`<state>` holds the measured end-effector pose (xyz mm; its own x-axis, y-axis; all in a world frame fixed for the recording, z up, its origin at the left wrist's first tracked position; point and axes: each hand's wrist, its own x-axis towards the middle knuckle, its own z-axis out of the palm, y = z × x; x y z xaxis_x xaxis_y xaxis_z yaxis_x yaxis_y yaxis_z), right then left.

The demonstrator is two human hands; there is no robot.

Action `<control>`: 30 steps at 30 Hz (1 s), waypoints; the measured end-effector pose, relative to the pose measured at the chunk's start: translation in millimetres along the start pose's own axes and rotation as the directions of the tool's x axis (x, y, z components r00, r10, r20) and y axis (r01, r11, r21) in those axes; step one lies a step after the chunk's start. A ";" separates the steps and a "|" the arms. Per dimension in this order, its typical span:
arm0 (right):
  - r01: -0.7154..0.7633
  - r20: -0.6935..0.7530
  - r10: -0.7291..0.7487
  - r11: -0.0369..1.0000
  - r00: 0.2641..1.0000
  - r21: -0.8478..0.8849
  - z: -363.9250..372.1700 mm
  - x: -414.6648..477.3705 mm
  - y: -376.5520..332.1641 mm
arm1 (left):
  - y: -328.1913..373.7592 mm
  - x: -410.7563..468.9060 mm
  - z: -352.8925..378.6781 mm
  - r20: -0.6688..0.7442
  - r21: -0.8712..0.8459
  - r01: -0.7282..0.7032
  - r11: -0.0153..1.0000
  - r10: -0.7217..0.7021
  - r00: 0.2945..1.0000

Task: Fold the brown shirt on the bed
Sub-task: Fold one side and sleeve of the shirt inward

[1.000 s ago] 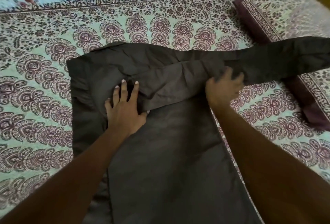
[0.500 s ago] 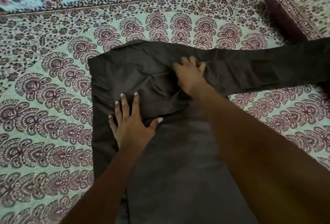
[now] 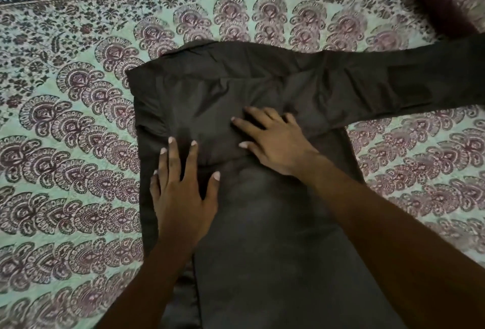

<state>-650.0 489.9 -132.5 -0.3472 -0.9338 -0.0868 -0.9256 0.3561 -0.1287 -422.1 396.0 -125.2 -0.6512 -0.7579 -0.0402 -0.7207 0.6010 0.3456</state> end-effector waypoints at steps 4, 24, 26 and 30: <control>-0.266 -0.022 0.268 0.962 0.963 0.061 5.1 -2.3 8.8 | -30.5 -55.7 4.9 0.101 0.115 -0.077 0.990 0.065 0.993; 0.632 0.106 -0.627 0.775 0.772 -0.022 39.1 -94.1 -160.3 | -23.1 -305.7 3.7 0.172 0.032 0.040 0.999 -0.045 0.984; 0.471 0.101 -0.467 0.882 0.878 -0.008 37.3 -104.0 -158.2 | -20.8 -332.1 3.1 0.181 -0.003 0.014 1.000 -0.014 0.983; 0.424 0.217 -0.415 0.905 0.884 0.002 29.6 -132.3 -179.1 | -20.3 -378.6 3.2 0.151 -0.053 0.033 0.998 -0.024 0.988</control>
<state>-433.8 550.6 -127.3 0.1098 -0.9651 -0.2377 -0.9852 -0.0739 -0.1548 -161.7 671.4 -120.0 -0.6618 -0.7253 -0.1895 -0.7280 0.5616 0.3933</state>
